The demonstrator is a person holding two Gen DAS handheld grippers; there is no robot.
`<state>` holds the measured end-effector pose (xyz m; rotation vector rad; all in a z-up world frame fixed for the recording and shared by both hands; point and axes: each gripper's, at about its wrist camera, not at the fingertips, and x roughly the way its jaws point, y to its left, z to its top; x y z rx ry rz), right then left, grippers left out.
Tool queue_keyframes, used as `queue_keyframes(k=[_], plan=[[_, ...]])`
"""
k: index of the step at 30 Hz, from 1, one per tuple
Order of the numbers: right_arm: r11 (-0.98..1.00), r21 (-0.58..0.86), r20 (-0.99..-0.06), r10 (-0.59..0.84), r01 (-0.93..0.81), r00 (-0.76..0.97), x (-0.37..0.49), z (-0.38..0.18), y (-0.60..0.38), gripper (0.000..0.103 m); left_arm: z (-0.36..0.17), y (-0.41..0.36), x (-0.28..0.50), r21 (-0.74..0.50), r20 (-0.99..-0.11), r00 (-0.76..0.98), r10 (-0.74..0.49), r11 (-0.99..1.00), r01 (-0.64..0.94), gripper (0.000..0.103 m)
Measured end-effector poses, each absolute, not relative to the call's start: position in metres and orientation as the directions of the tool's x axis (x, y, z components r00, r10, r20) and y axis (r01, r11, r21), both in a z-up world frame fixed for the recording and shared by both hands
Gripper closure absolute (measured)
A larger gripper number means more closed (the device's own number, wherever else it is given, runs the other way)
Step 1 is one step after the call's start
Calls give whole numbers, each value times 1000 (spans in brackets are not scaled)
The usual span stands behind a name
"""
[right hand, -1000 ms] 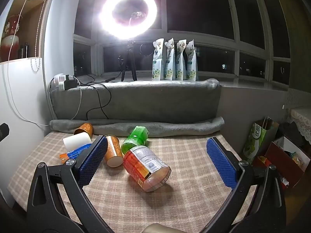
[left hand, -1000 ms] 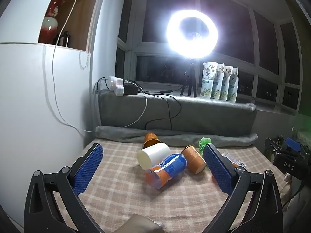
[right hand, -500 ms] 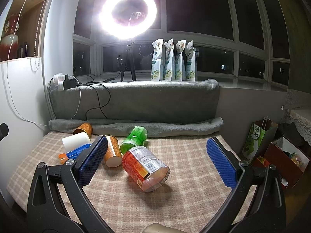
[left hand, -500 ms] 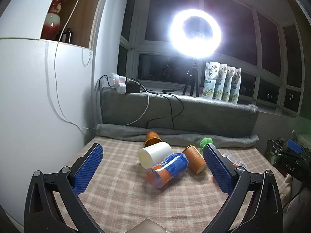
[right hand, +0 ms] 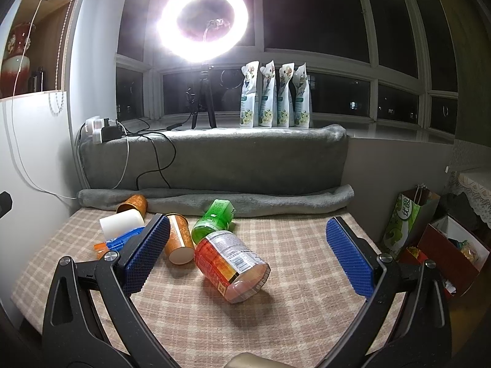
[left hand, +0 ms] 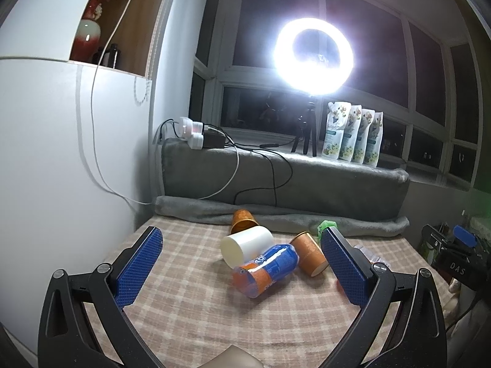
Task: Flip cup upright
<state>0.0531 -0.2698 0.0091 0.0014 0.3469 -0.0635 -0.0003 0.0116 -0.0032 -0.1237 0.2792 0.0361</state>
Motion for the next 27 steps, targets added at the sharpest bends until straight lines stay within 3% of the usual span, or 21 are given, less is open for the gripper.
queue_keyframes(k=[27], plan=[[998,-10,-342,-59,59,938,54,7,-267,0,-2,12,4,-109,-287,958,16,993,-49,1]])
